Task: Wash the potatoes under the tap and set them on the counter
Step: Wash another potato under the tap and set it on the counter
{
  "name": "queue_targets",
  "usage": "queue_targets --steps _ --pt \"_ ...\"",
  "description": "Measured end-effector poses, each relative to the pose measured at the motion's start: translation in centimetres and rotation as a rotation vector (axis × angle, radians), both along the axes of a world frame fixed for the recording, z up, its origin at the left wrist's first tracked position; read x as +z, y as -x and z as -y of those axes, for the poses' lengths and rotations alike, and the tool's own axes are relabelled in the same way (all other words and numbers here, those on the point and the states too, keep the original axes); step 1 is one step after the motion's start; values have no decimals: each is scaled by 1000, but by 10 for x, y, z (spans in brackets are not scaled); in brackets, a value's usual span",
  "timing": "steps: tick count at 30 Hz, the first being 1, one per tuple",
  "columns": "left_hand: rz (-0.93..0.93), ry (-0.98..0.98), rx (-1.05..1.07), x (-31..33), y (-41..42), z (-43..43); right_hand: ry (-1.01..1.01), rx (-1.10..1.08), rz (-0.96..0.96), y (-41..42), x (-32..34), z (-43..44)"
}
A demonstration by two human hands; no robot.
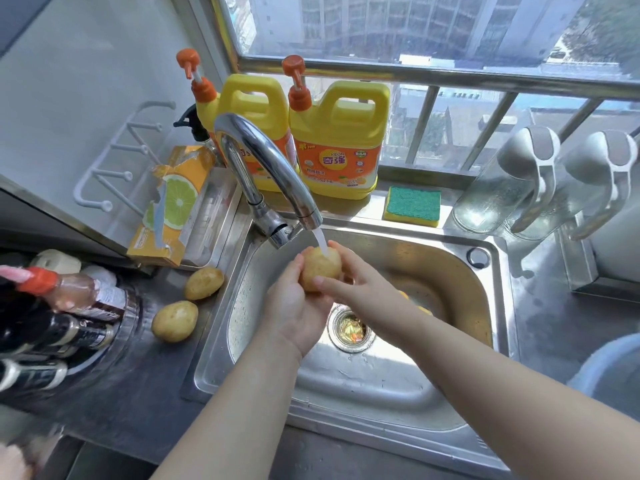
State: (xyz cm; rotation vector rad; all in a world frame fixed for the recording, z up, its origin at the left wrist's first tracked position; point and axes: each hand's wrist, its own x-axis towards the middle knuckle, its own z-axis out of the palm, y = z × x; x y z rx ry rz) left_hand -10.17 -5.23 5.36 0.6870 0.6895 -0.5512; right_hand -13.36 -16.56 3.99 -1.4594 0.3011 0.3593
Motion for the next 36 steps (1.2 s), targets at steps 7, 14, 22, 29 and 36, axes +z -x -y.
queue_targets --steps 7,14,22,29,36 --pt "123 -71 112 0 7 15 57 -132 84 -5 2 -21" --pt "165 -78 138 -2 13 17 -5 -237 60 -14 -5 -23" --pt "118 -95 125 1 7 13 28 -60 92 -6 -13 -1" --pt "185 -86 20 -6 -1 6 57 -80 135 -7 -11 2" --pt "282 -92 -127 -13 10 -8 -55 -156 -34 -8 -6 12"
